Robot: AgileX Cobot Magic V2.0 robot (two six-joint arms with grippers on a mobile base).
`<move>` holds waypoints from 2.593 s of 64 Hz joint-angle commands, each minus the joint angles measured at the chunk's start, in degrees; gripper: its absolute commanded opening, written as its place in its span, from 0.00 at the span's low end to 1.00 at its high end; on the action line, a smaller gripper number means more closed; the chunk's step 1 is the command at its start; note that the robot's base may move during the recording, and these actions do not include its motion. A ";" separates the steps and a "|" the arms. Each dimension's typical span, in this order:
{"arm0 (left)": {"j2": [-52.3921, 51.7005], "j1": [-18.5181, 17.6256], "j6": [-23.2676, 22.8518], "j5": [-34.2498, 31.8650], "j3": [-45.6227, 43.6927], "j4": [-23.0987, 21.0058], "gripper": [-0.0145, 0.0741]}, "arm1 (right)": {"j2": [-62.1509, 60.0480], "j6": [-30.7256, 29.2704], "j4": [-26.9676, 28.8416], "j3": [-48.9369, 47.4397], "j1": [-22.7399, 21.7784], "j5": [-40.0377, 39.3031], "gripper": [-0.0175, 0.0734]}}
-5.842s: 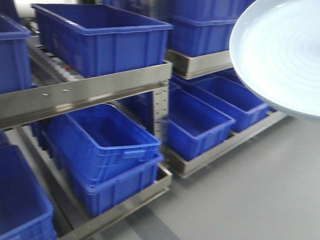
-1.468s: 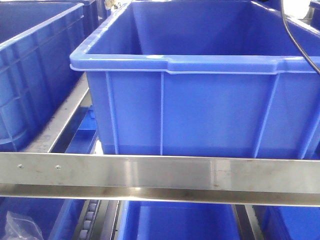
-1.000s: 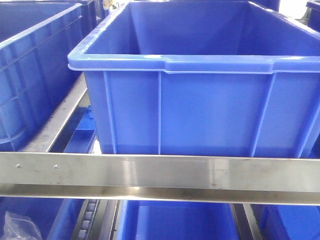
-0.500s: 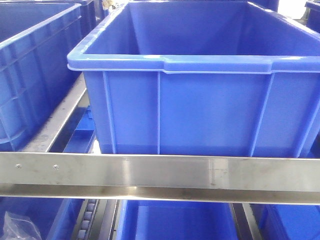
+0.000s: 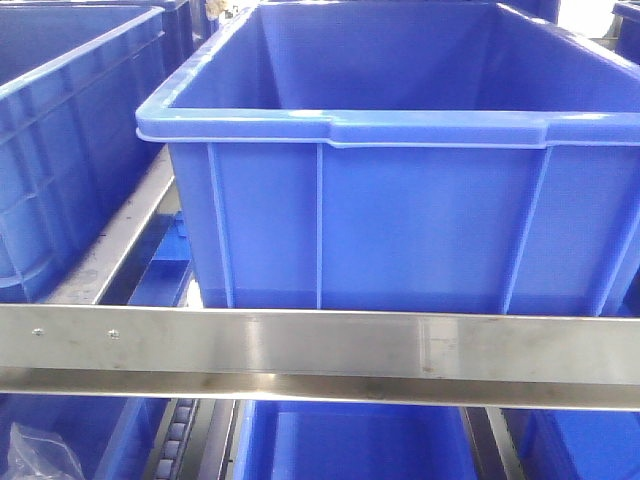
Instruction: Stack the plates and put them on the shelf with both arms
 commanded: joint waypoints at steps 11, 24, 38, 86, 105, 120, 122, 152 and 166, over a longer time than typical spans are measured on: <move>0.47 -0.03 -0.47 -4.47 -1.68 -0.18 0.26 | -0.10 -0.32 -0.95 -1.20 -0.38 -5.79 0.21; 0.47 -0.03 -0.47 -4.47 -1.68 -0.18 0.26 | -11.16 -0.32 -0.95 7.89 -1.10 -6.18 0.21; 0.47 -0.03 -0.47 -4.47 -1.68 -0.18 0.26 | -16.94 -0.32 -0.95 21.01 -1.38 -9.42 0.21; 0.47 -0.03 -0.47 -4.47 -1.68 -0.18 0.26 | -16.93 -0.27 -5.73 23.83 -1.38 -15.38 0.21; 0.47 -0.03 -0.47 -4.47 -1.68 -0.18 0.26 | -16.93 -0.27 -5.73 23.83 -1.38 -15.38 0.21; 0.47 -0.03 -0.47 -4.47 -1.68 -0.18 0.26 | -16.93 -0.27 -5.73 23.83 -1.38 -15.38 0.21; 0.47 -0.03 -0.47 -4.47 -1.68 -0.18 0.26 | -16.93 -0.27 -5.73 23.83 -1.38 -15.38 0.21; 0.47 -0.03 -0.47 -4.47 -1.68 -0.18 0.26 | -16.93 -0.27 -5.73 23.83 -1.38 -15.38 0.21; 0.47 -0.03 -0.04 -4.35 -1.68 1.81 0.26 | -16.93 -0.27 -5.73 23.83 -1.38 -15.38 0.21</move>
